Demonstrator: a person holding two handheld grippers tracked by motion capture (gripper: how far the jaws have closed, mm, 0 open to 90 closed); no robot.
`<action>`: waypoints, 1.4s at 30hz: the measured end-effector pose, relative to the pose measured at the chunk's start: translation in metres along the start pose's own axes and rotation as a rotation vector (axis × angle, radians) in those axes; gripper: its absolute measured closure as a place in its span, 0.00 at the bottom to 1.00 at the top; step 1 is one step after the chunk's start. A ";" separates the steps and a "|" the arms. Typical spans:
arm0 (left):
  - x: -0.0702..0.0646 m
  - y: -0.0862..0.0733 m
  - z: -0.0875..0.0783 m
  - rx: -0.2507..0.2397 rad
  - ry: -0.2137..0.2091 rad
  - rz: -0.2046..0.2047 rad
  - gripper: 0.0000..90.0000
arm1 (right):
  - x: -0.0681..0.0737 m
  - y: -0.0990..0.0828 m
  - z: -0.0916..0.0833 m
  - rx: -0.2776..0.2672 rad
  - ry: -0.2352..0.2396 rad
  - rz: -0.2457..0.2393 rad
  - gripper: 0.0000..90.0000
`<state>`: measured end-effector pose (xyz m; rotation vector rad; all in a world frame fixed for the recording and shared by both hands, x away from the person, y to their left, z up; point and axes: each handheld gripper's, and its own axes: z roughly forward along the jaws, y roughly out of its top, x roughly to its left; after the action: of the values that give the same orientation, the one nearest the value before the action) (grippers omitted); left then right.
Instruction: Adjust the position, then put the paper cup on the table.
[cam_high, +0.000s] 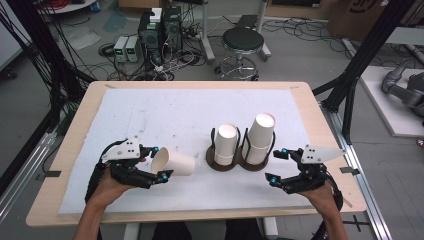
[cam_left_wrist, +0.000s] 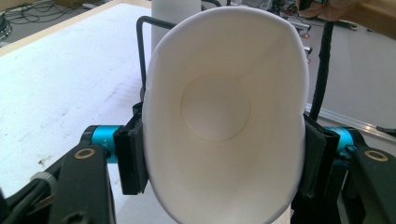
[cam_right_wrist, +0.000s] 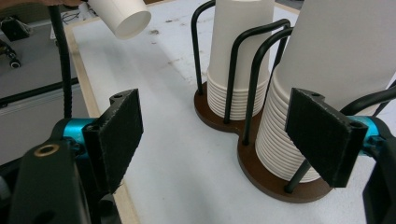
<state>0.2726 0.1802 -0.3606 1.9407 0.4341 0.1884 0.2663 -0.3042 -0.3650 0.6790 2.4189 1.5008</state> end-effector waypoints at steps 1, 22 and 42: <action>0.000 0.000 0.000 0.000 0.002 0.001 0.37 | 0.000 0.000 0.000 0.000 0.000 0.000 0.22; 0.001 0.003 -0.001 0.034 0.015 0.012 0.37 | 0.000 0.001 -0.002 -0.002 0.000 -0.002 0.22; 0.012 0.019 0.018 0.263 0.011 0.089 0.37 | -0.002 -0.002 -0.002 0.005 -0.004 0.006 0.22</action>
<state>0.2936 0.1629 -0.3515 2.2203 0.3958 0.2079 0.2669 -0.3080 -0.3659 0.6905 2.4203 1.4951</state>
